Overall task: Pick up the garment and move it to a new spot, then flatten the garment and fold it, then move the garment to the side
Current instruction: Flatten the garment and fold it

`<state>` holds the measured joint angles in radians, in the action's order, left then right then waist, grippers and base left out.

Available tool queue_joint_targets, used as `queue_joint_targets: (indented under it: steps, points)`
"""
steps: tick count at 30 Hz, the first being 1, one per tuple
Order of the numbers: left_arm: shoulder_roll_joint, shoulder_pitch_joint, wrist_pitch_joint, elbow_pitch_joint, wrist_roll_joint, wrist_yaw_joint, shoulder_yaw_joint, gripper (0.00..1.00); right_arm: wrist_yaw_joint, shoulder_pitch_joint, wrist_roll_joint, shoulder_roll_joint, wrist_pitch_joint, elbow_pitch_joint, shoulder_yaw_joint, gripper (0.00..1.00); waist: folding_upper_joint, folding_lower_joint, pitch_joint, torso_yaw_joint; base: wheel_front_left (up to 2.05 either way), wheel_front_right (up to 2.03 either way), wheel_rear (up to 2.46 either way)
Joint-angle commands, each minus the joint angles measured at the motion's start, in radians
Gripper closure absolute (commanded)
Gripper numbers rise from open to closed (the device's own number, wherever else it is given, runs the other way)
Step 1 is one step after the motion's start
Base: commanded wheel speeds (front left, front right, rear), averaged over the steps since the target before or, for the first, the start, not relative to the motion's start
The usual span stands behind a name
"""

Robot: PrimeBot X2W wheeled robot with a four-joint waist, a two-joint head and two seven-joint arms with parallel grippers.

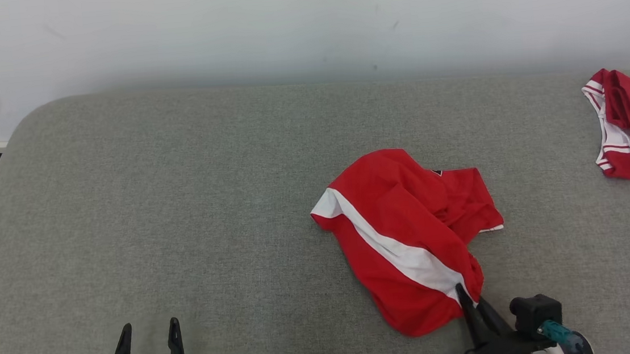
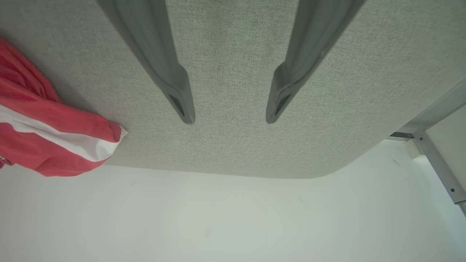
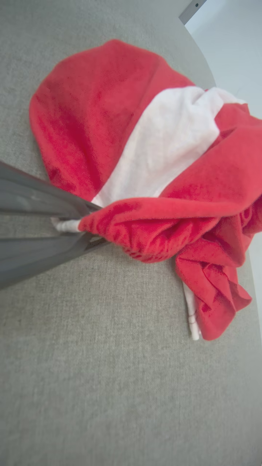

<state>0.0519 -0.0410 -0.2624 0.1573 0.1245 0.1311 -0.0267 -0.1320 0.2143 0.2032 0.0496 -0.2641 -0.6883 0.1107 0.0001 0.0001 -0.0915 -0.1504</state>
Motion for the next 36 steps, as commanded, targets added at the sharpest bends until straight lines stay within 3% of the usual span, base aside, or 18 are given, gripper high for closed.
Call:
queue_joint_targets:
  steps: [1,13,19,20,21,22,36]
  points:
    - [-0.001,-0.008,-0.003,0.000,0.010,-0.002,0.002,0.00,0.003,-0.006,-0.014,0.001,0.000,0.023,-0.019,1.00,-0.0001,-0.0001,0.001,0.011,0.00,0.00,0.00]
    - [-0.002,0.003,-0.003,-0.002,0.033,-0.002,0.022,0.00,0.003,-0.154,-0.125,0.052,0.000,0.278,-0.135,1.00,-0.0001,-0.0001,0.002,0.120,0.00,0.00,0.00]
    - [-0.002,0.019,-0.003,0.001,0.039,-0.002,0.029,0.00,0.003,-0.188,-0.115,0.070,0.000,0.323,-0.161,1.00,-0.0001,-0.0001,-0.008,0.157,0.00,0.00,0.00]
    - [-0.002,0.021,-0.003,0.002,0.039,-0.002,0.032,0.00,0.003,-0.186,-0.107,0.068,0.000,0.318,-0.163,0.76,-0.0001,-0.0001,-0.009,0.159,0.00,0.00,0.00]
    - [-0.002,0.022,-0.003,0.004,0.040,-0.002,0.033,0.00,0.003,-0.181,-0.097,0.066,0.000,0.320,-0.164,0.18,-0.0001,-0.0001,-0.010,0.161,0.00,0.00,0.00]
    - [-0.002,0.024,-0.003,0.005,0.040,-0.002,0.034,0.00,0.003,-0.173,-0.089,0.061,0.000,0.333,-0.167,0.00,-0.0001,-0.0001,-0.010,0.163,0.00,0.00,0.00]
    - [-0.002,0.035,-0.003,0.019,0.034,-0.002,0.058,0.00,0.003,-0.195,-0.079,0.026,0.000,0.521,-0.173,0.00,-0.0001,-0.0001,0.007,0.177,0.00,0.00,0.00]
